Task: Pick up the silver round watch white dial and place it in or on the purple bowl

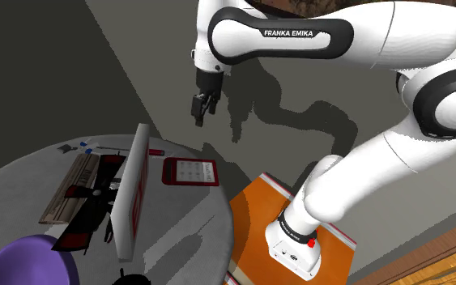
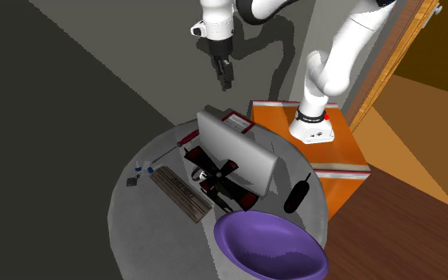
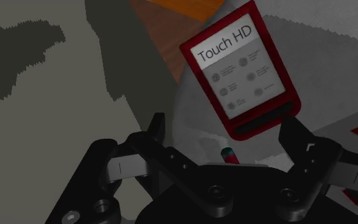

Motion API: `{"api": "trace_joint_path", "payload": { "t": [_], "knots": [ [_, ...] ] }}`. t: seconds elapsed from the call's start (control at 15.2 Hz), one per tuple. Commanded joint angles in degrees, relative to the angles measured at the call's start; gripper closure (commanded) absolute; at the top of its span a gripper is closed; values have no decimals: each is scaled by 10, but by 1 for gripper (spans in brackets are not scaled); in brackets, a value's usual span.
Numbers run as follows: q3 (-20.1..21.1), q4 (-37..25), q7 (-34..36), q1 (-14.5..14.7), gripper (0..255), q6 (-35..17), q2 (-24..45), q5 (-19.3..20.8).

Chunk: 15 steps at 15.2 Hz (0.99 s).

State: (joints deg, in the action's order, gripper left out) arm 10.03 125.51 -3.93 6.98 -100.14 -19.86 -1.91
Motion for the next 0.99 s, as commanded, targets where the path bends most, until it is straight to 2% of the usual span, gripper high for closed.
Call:
{"api": "trace_joint_path", "payload": {
  "t": [0.0, 0.46, 0.92],
  "knots": [
    [8, -25, -2, 7, 0, -13, 42, -5],
    [40, -104, -5, 34, 0, -51, 173, -17],
    [69, -209, -6, 66, 0, -67, 308, -15]
  ]
}}
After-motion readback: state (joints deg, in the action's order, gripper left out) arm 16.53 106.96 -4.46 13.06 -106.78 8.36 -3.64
